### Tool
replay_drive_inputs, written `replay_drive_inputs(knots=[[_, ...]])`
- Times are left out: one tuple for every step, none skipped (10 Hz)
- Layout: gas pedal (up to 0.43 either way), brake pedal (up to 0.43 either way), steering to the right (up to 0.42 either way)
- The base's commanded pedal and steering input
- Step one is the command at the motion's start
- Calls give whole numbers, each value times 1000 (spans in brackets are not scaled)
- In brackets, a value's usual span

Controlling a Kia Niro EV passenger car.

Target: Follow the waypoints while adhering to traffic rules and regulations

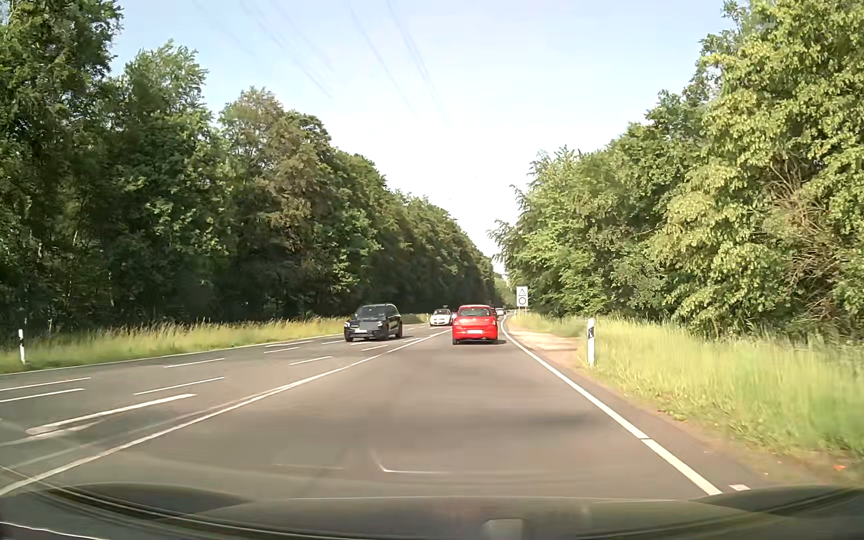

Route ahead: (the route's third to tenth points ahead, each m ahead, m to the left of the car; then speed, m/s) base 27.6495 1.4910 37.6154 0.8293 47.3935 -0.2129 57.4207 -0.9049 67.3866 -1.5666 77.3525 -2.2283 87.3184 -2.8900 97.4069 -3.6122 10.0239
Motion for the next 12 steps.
replay_drive_inputs(knots=[[260,30,6],[260,30,6],[260,30,6],[260,30,6],[260,30,6],[260,30,6],[260,30,6],[260,30,6],[260,30,7],[260,30,8],[260,30,8],[260,30,8]])
